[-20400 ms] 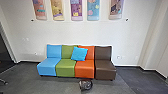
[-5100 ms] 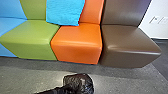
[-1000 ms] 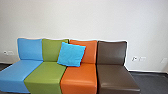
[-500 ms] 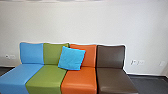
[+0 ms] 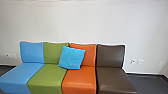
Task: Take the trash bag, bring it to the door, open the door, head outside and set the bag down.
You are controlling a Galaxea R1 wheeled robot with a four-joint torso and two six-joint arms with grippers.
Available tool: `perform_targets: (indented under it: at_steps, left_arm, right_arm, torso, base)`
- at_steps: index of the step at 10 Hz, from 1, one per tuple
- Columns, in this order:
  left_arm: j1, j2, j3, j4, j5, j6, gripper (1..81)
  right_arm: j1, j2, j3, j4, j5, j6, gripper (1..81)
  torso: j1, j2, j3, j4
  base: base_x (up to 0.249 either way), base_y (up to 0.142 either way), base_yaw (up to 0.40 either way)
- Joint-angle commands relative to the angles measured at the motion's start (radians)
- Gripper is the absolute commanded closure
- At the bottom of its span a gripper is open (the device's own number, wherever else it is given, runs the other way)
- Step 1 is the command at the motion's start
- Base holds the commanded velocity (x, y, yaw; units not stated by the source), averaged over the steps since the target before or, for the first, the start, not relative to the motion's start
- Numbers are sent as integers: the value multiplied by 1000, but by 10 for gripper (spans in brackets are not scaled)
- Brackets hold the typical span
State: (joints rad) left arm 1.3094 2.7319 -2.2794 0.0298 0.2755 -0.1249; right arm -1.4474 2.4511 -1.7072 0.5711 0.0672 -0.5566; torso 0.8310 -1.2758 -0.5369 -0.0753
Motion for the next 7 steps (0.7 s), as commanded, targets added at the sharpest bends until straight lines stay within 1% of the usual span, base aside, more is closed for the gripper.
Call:
perform_targets:
  at_steps: [1, 3, 4, 5, 6, 7]
  left_arm:
    - [-38, 46, -89, -4, 67, 13, 811]
    - [-31, 95, -167, 2, 68, 24, 811]
    - [-29, 101, -178, 4, 68, 24, 811]
    - [-28, 106, -183, 4, 67, 24, 811]
    - [-28, 114, -189, 4, 67, 27, 811]
    - [-28, 129, -209, 8, 67, 28, 811]
  right_arm:
    - [14, 25, -44, -34, -75, -6, 10]
    - [3, 76, -109, -43, -75, -6, 10]
    - [2, 88, -125, -46, -75, -6, 10]
    - [-2, 96, -139, -48, -75, -6, 10]
    - [-3, 102, -147, -48, -75, -6, 10]
    - [-3, 114, -158, -51, -76, -6, 10]
  torso:
    - [-63, 98, 97, 0]
    - [-106, 163, 162, 0]
    - [-129, 197, 191, 0]
    - [-153, 234, 136, 0]
    - [-172, 261, 156, 0]
    - [-190, 288, 162, 0]
  base:
    - [0, 0, 0]
    - [0, 0, 0]
    - [0, 0, 0]
    - [0, 0, 0]
    - [0, 0, 0]
    - [0, 0, 0]
